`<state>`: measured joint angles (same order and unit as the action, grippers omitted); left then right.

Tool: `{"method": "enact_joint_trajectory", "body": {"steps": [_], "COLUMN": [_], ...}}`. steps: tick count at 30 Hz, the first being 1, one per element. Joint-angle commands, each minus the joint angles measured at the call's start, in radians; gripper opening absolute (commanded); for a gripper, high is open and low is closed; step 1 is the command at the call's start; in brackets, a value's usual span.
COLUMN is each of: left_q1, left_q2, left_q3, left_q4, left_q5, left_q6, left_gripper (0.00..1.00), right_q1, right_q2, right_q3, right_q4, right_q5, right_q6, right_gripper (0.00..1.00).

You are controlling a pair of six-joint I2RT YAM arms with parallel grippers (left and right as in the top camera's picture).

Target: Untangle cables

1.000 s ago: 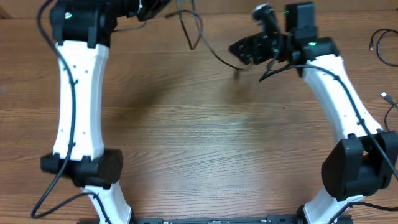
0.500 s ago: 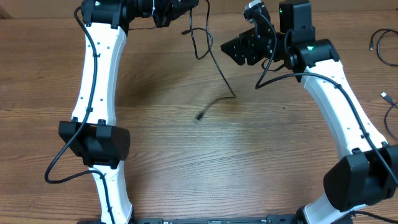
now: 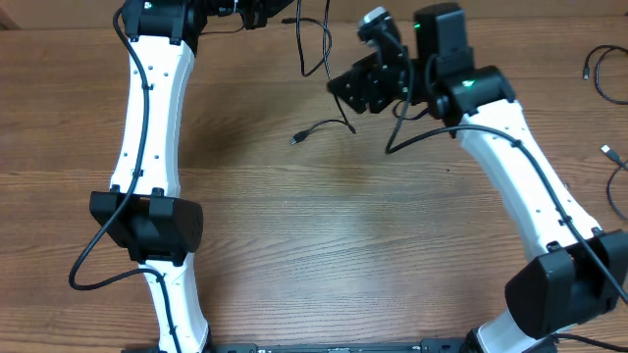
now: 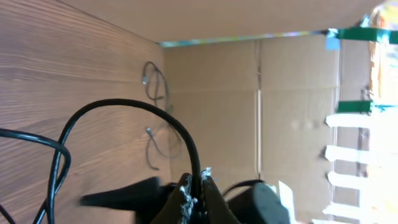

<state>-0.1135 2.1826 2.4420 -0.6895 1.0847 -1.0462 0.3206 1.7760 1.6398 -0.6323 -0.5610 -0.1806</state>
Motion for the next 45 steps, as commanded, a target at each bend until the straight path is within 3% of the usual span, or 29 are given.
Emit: {"method": "enact_joint_trajectory", "body": {"steps": [1,2,3,4,9,13,20,24,30,36,37,38,40,42,43,45], "left_q1": [0.001,0.002,0.002,0.002,0.023,0.116,0.344,0.418,0.34,0.211,0.195,0.182,0.146,0.114,0.081,0.04], "left_q2": [0.005,0.005,0.005,0.005,0.005,-0.019,-0.113,-0.138,-0.139,-0.139,-0.139,-0.139,-0.139,-0.139,-0.139,-0.139], "left_q3": [0.016,0.016,0.016,0.016,0.016,0.016,0.016,0.016,0.016,0.016,0.016,0.016,0.016,0.016,0.016,0.016], "left_q4": [0.026,0.026,0.026,0.026,0.098,0.225,0.223,0.223,0.224,0.185,0.153,0.124,0.025,-0.061,-0.149,-0.232], "left_q5": [0.08,0.08,0.083,0.088,0.207,0.352,0.364,0.392,0.387,0.216,0.169,0.13,0.013,-0.075,-0.187,-0.344], "left_q6": [-0.059,-0.059,-0.058,-0.058,-0.081,-0.152,-0.152,-0.143,-0.077,0.033,0.051,0.069,0.148,0.233,0.325,0.416], "left_gripper": [0.04,0.04,0.04,0.04,0.04,0.04,0.04,0.04,0.04,0.04,0.04,0.04,0.04,0.04,0.04,0.04], "right_q1": [0.017,0.02,0.021,0.021,-0.011,-0.134,-0.409,-0.462,-0.387,-0.293,-0.278,-0.265,-0.227,-0.201,-0.184,-0.176], "right_q2": [0.047,0.05,0.056,0.059,0.067,0.067,0.067,0.067,0.067,0.066,0.066,0.066,0.066,0.066,0.066,0.066], "right_q3": [0.009,0.009,0.009,0.009,0.009,0.009,0.009,0.009,0.009,0.009,0.009,0.009,0.009,0.009,0.009,0.009], "right_q4": [0.019,0.023,0.025,0.025,0.012,-0.019,-0.078,-0.082,-0.084,-0.095,-0.092,-0.087,-0.057,-0.035,-0.014,0.01], "right_q5": [0.026,0.026,0.026,0.026,0.135,0.137,0.111,0.075,0.07,-0.066,-0.105,-0.129,-0.166,-0.177,-0.19,-0.223], "right_q6": [-0.005,-0.005,-0.004,-0.004,-0.003,0.032,0.049,0.049,0.049,0.049,0.049,0.048,0.047,0.031,0.03,0.03], "right_gripper": [0.36,0.13,0.05,0.04,0.04,0.04,0.04,0.04,0.04,0.04,0.08,0.2,0.77,0.93,1.0,1.0]}}
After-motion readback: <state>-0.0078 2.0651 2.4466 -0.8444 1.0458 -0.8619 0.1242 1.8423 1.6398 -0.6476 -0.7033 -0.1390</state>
